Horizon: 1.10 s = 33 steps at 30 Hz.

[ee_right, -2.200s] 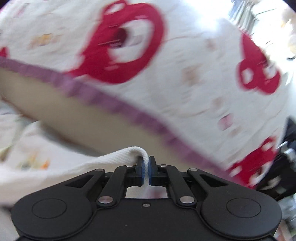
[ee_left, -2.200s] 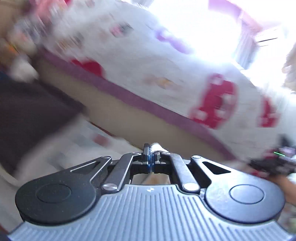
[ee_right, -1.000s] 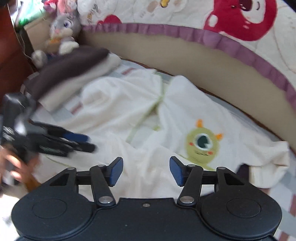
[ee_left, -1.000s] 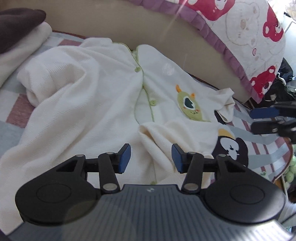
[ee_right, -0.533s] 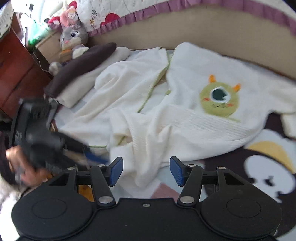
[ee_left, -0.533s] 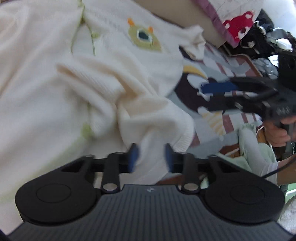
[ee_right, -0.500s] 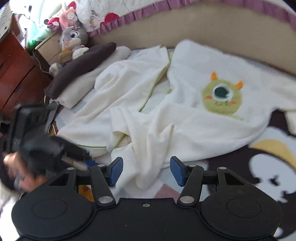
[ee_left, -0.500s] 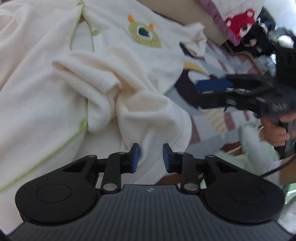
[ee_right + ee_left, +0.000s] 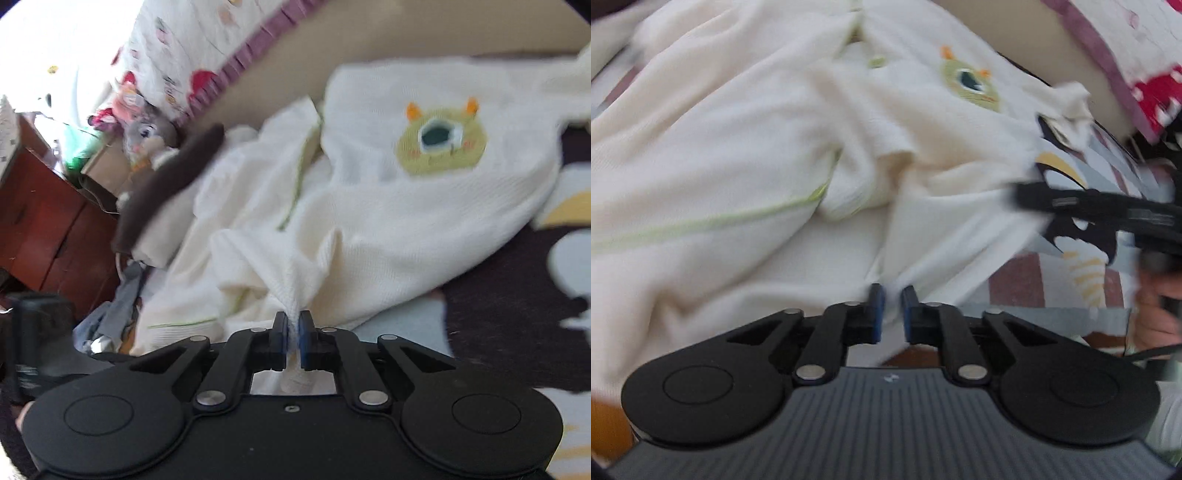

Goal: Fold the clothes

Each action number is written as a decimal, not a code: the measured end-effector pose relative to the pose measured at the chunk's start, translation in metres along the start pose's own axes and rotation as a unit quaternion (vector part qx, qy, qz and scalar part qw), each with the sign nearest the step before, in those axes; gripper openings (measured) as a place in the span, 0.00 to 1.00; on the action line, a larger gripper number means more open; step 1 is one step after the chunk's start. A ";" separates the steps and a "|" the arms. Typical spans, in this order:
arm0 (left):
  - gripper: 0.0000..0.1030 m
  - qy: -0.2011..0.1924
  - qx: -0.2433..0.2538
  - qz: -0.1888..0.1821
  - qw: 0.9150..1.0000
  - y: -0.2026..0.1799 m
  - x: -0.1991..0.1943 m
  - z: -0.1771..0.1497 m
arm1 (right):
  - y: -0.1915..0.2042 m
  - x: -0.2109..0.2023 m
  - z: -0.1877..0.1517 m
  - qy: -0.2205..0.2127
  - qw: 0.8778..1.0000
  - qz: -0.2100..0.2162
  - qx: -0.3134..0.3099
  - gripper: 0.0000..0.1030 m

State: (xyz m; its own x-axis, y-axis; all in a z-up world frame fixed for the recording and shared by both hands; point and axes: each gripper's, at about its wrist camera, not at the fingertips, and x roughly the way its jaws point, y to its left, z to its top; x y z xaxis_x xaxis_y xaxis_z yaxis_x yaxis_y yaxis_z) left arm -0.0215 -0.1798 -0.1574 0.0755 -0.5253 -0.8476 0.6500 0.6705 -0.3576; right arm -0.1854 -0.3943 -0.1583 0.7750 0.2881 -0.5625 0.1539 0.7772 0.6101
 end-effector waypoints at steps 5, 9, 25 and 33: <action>0.09 0.010 0.078 0.039 0.996 -0.031 -0.039 -0.021 | 0.053 -0.093 0.004 0.035 0.996 -0.022 -0.079 0.08; 0.12 0.005 0.129 0.087 0.988 -0.047 -0.061 -0.030 | 0.047 -0.101 -0.014 0.109 0.988 -0.048 -0.103 0.07; 0.48 -0.036 0.184 0.055 0.981 -0.120 -0.041 -0.013 | 0.026 -0.078 -0.054 0.251 0.924 -0.103 -0.270 0.07; 0.58 0.010 0.208 0.064 0.976 -0.137 0.023 -0.014 | -0.025 -0.115 -0.041 0.162 0.979 -0.063 -0.104 0.17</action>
State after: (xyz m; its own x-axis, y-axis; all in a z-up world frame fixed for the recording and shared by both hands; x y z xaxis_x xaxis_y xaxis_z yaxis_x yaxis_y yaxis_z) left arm -0.1197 -0.2759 -0.1332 0.1636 -0.4388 -0.8836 0.8875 0.4566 -0.0624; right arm -0.3031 -0.4237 -0.1319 0.5175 0.3196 -0.7938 0.0811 0.9051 0.4173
